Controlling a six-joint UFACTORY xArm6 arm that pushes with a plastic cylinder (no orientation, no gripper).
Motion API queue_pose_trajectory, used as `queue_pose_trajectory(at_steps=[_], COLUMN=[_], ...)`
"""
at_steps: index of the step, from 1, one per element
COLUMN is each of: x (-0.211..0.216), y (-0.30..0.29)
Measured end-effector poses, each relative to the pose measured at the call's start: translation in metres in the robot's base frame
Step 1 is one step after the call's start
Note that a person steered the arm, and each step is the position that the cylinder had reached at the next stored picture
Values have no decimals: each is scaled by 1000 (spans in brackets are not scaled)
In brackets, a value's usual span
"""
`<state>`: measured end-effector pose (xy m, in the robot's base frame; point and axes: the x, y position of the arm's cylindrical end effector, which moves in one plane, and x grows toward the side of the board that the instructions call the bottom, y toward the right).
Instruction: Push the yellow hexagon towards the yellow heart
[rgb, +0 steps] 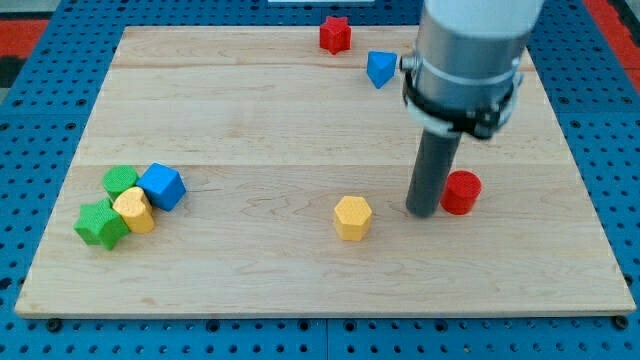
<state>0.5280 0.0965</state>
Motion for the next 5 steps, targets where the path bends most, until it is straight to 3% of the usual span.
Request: queue_pose_trajectory(at_steps=[1,2,3,5], x=[14,-15,-13,25], y=[-5,-39,-87,-110])
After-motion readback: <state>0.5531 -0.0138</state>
